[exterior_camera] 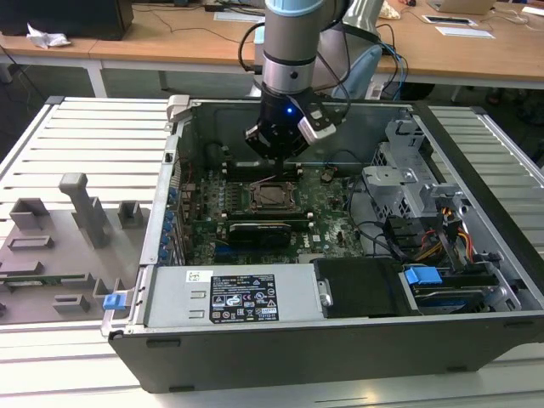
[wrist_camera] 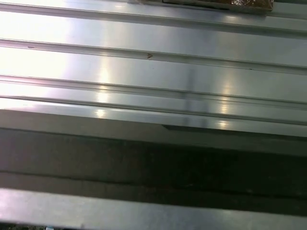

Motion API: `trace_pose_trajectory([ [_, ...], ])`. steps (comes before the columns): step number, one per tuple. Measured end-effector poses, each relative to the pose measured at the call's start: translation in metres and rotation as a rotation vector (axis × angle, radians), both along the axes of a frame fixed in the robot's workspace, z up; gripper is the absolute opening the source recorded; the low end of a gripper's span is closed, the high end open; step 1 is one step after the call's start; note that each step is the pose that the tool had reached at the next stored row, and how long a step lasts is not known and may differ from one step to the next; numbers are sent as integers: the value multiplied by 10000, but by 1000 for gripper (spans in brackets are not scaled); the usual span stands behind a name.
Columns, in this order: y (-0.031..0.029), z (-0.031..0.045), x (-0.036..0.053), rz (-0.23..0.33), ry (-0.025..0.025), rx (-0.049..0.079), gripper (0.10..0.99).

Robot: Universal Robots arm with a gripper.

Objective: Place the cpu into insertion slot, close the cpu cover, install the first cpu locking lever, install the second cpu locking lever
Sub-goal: 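Install the first cpu locking lever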

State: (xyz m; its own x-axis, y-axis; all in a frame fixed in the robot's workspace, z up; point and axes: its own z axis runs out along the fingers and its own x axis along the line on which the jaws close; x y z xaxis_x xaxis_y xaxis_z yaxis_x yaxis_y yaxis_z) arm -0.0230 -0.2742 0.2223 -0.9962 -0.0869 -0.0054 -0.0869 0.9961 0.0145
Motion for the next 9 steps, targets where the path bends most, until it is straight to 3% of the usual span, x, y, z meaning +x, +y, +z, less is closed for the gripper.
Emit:
trace_pose_trajectory([
  [9, 1, -87, 25, -1, -1, -16, 106],
])
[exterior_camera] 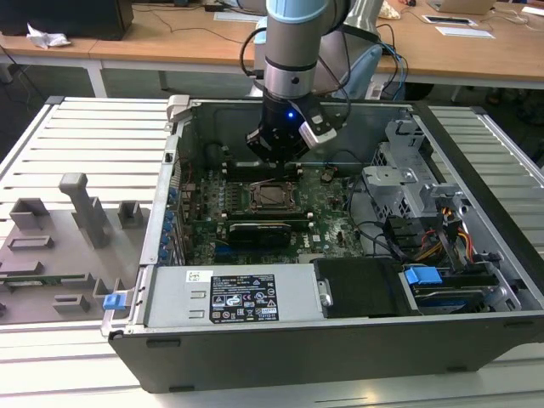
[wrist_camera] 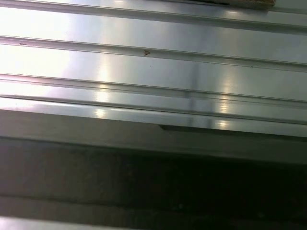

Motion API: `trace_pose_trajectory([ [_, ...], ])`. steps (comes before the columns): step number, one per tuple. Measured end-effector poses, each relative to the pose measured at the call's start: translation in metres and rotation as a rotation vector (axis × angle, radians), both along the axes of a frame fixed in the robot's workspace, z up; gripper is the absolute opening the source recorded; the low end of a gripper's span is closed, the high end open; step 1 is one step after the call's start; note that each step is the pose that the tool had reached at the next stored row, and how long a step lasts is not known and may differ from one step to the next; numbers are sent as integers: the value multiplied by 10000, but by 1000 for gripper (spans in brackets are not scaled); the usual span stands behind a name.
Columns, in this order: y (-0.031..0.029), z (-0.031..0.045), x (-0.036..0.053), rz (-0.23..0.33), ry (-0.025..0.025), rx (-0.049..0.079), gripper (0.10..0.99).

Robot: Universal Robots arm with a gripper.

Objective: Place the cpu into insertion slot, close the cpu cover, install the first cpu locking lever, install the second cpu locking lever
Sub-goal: 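Install the first cpu locking lever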

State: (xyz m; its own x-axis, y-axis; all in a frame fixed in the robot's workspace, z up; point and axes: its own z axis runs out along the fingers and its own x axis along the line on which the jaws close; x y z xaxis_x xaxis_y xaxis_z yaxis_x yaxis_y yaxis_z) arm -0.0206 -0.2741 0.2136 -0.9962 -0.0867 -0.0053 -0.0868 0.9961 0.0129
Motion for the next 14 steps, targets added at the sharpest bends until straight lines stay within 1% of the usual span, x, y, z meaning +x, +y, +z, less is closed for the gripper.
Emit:
trace_pose_trajectory([
  [3, 0, -21, 2, 1, 0, -19, 106],
  [7, 2, -56, 6, 1, 0, -102, 106],
  [14, 3, -84, 7, 1, 1, -172, 106],
])
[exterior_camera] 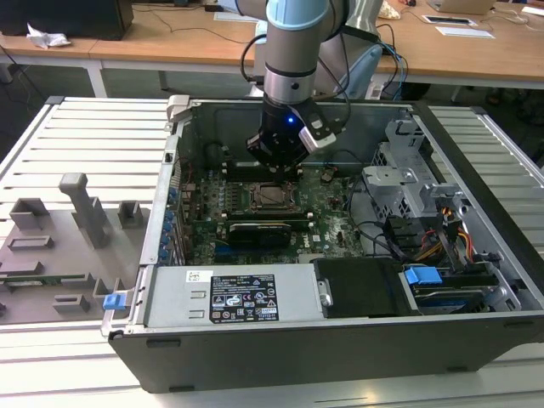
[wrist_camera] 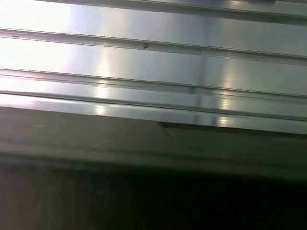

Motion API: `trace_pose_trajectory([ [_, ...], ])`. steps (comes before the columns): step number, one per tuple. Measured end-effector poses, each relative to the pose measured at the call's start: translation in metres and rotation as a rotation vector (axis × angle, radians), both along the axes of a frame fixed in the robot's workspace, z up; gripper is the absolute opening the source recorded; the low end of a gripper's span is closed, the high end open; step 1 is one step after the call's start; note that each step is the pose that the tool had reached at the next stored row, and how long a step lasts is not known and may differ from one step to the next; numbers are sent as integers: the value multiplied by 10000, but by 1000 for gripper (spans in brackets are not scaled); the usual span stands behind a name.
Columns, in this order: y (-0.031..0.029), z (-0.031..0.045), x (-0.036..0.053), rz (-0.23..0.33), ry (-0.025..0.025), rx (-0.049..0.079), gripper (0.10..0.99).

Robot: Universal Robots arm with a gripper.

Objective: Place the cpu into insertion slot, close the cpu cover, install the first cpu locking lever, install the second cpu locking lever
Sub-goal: 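Install the first cpu locking lever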

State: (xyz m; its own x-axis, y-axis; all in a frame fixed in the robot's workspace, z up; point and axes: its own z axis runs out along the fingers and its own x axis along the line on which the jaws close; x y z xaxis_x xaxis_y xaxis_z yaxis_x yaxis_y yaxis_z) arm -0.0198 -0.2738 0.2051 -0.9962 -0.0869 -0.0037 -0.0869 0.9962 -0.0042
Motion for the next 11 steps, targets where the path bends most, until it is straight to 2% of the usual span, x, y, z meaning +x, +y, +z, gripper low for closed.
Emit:
trace_pose_trajectory([
  [11, 5, -37, 7, 0, 4, -85, 106],
])
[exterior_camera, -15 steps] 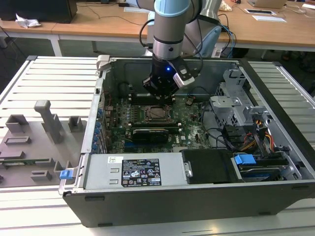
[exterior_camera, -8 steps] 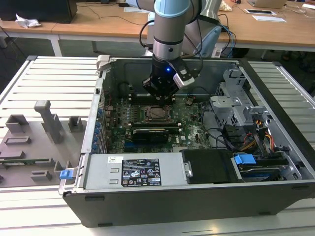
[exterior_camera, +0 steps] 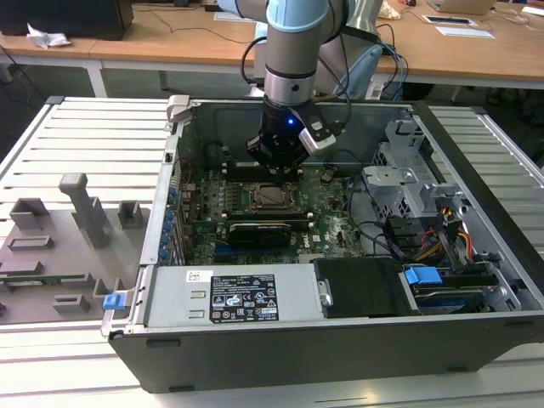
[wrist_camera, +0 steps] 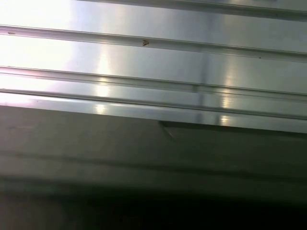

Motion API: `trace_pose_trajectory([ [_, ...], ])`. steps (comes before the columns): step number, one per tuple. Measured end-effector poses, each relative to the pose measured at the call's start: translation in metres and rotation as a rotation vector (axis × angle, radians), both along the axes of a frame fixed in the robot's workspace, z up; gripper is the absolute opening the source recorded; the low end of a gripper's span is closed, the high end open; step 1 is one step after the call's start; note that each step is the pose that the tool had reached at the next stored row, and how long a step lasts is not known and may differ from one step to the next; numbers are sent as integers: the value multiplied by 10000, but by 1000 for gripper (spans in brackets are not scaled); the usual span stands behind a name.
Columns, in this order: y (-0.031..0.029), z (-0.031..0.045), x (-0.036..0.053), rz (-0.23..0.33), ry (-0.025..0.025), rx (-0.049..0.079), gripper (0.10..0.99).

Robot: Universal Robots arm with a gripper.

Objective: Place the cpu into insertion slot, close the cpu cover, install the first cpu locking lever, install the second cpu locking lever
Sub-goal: 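Install the first cpu locking lever, then install the second cpu locking lever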

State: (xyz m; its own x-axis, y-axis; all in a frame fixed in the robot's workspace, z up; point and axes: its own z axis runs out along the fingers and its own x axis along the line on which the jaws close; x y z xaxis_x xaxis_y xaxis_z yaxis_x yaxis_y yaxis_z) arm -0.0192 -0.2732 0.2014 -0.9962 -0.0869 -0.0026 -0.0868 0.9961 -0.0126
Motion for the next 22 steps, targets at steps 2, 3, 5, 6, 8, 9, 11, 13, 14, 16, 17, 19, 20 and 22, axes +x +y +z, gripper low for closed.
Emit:
trace_pose_trajectory([
  [2, 1, 1, 1, 0, -3, 2, 106],
  [3, 2, 9, 2, 3, -9, 10, 106],
  [5, 2, 107, 2, 6, -4, 3, 106],
  [6, 2, 147, 2, 6, -4, -3, 106],
  [8, 2, 156, 3, 6, -5, -3, 106],
  [9, 0, 156, 2, 4, -5, -4, 106],
  [11, -14, 157, 3, 6, -3, -7, 106],
  [13, -26, 157, 2, 5, -3, -7, 106],
  [14, -32, 157, 2, 5, -3, -6, 106],
  [16, -44, 157, 2, 5, -3, -6, 106],
  [17, -48, 157, 2, 5, -3, -6, 106],
  [19, -55, 157, 3, 5, -4, -6, 106],
  [20, -57, 156, 2, 4, -5, -4, 106],
  [22, -62, 157, 2, 5, -4, -6, 106],
])
